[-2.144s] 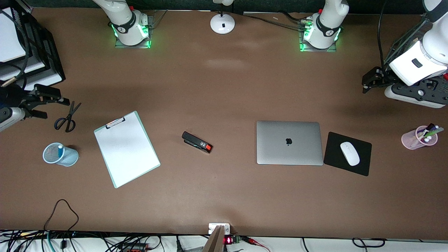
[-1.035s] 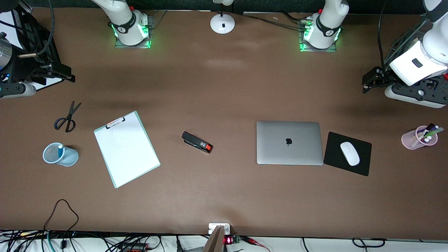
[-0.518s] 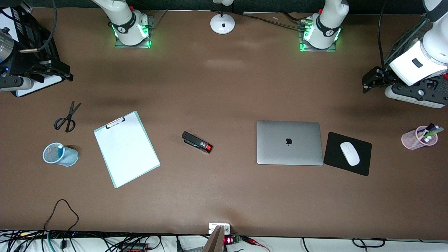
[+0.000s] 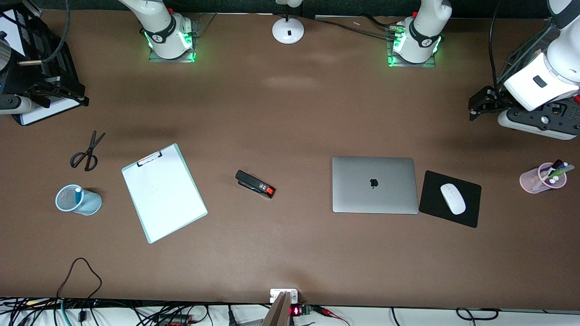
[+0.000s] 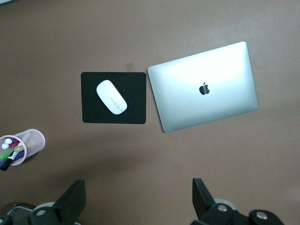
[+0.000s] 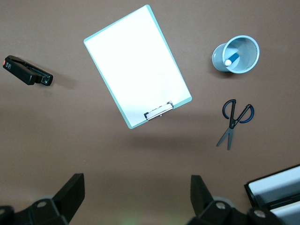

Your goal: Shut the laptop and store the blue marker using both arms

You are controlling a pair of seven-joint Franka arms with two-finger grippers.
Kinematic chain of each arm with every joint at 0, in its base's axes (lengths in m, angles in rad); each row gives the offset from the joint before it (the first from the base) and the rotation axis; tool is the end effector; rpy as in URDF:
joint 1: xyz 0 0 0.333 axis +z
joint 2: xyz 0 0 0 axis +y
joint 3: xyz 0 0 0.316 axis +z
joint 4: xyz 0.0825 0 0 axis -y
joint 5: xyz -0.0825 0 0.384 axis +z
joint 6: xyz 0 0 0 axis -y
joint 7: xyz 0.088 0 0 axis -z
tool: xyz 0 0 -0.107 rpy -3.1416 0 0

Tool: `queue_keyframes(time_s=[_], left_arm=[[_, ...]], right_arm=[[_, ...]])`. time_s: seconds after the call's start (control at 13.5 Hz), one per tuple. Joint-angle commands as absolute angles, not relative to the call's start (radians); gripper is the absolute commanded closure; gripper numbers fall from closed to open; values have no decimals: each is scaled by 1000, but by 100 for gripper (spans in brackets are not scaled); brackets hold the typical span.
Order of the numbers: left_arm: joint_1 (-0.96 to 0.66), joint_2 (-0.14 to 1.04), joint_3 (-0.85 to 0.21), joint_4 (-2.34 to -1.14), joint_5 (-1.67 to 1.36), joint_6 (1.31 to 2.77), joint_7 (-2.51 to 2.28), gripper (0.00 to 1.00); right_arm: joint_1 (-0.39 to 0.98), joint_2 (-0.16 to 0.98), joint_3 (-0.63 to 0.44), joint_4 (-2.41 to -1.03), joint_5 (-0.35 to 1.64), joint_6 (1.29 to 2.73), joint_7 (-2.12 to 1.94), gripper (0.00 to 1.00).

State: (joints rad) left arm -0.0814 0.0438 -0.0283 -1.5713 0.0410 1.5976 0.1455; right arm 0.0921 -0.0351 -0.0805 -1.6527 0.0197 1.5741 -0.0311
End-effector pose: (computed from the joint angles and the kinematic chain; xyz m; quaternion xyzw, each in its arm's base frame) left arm 0.5667 -0.0578 0.6021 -0.9915 0.1279 0.0091 0.0197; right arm 0.5420 0.0076 0.6054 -0.9995 -0.0212 0.0217 0.0115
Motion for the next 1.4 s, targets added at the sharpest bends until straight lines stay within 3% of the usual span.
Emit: queue_keyframes(time_s=[0.0, 1.33], left_arm=[[-91, 49, -20, -1552, 54, 1582, 167, 0], [-87, 49, -18, -1552, 46, 1582, 167, 0]], right_arm=[[89, -52, -77, -1672, 3, 1594, -12, 0], [77, -12, -77, -1624, -40, 1628, 115, 0]])
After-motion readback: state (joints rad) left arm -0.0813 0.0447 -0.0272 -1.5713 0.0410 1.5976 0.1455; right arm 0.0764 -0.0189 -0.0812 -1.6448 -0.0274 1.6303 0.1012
